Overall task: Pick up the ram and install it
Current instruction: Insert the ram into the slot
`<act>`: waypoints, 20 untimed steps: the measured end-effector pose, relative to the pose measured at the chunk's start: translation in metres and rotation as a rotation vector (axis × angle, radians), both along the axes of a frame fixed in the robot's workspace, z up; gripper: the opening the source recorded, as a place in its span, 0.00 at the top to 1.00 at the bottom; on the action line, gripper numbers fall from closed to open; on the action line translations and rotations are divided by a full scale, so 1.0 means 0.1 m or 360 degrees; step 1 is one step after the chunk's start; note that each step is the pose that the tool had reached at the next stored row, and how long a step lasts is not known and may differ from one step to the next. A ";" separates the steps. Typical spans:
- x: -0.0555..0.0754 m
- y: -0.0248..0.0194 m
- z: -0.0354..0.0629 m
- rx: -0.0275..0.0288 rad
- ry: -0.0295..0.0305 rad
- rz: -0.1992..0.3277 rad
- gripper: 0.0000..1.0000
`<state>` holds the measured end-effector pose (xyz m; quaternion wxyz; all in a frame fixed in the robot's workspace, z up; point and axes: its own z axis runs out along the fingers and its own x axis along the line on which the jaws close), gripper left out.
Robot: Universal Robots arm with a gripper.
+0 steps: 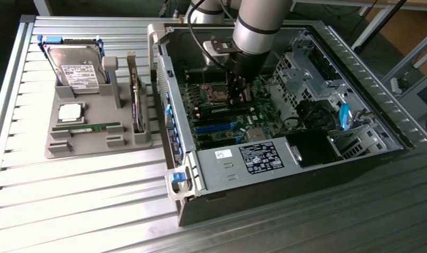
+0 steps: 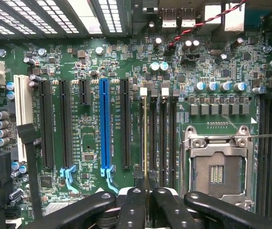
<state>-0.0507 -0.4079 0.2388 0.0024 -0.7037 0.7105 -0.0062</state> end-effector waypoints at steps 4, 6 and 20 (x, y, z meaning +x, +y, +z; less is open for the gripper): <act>0.00 0.000 -0.019 0.00002 -0.00001 0.0000 0.89; 0.00 0.000 -0.020 0.00001 -0.00001 0.0000 0.89; 0.00 0.000 -0.024 0.00001 0.00611 0.0000 0.89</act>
